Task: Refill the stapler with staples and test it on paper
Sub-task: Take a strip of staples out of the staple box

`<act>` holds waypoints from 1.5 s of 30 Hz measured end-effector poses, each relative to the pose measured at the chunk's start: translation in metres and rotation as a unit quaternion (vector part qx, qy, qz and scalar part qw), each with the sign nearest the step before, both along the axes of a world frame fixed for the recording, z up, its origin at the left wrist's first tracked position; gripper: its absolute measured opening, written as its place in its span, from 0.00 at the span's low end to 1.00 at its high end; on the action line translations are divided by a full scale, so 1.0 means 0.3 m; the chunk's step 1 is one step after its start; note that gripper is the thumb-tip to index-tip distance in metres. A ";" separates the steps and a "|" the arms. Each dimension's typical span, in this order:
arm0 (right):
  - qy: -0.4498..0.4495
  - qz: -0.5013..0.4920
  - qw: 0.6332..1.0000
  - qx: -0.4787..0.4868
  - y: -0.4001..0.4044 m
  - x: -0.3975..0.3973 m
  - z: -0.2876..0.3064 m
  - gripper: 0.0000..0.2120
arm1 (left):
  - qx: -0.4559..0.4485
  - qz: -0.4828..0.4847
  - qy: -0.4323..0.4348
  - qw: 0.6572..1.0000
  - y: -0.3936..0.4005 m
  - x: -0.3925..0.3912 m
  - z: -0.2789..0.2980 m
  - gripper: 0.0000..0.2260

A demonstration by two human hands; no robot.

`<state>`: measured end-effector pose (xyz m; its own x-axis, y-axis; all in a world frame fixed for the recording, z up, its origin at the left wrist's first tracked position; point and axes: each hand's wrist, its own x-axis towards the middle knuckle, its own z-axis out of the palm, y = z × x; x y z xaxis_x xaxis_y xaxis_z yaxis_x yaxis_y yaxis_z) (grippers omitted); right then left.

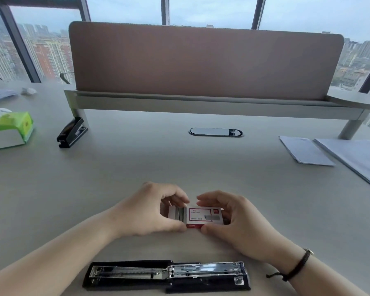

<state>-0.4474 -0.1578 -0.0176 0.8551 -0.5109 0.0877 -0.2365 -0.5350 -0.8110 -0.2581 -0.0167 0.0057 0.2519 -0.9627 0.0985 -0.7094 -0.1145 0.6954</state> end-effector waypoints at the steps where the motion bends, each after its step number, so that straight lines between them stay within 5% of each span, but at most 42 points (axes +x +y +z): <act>1: 0.003 0.000 1.000 -0.006 0.001 -0.002 0.002 0.24 | 0.003 0.001 0.003 1.000 0.006 0.005 0.003 0.18; 13: 0.037 -0.016 0.998 -0.056 0.012 -0.023 0.022 0.22 | -0.015 -0.026 -0.004 1.000 0.039 0.046 0.013 0.03; 29: 0.048 -0.012 0.996 -0.074 0.020 -0.026 0.034 0.21 | 0.017 0.023 -0.054 0.998 0.028 0.024 0.005 0.10; 36: 0.047 -0.013 0.996 -0.081 0.019 -0.024 0.035 0.21 | 0.007 0.020 -0.005 1.000 0.026 0.036 0.001 0.11; 45: 0.046 -0.010 0.996 -0.080 0.018 -0.026 0.034 0.21 | -0.007 -0.018 0.167 0.986 0.027 0.050 0.023 0.06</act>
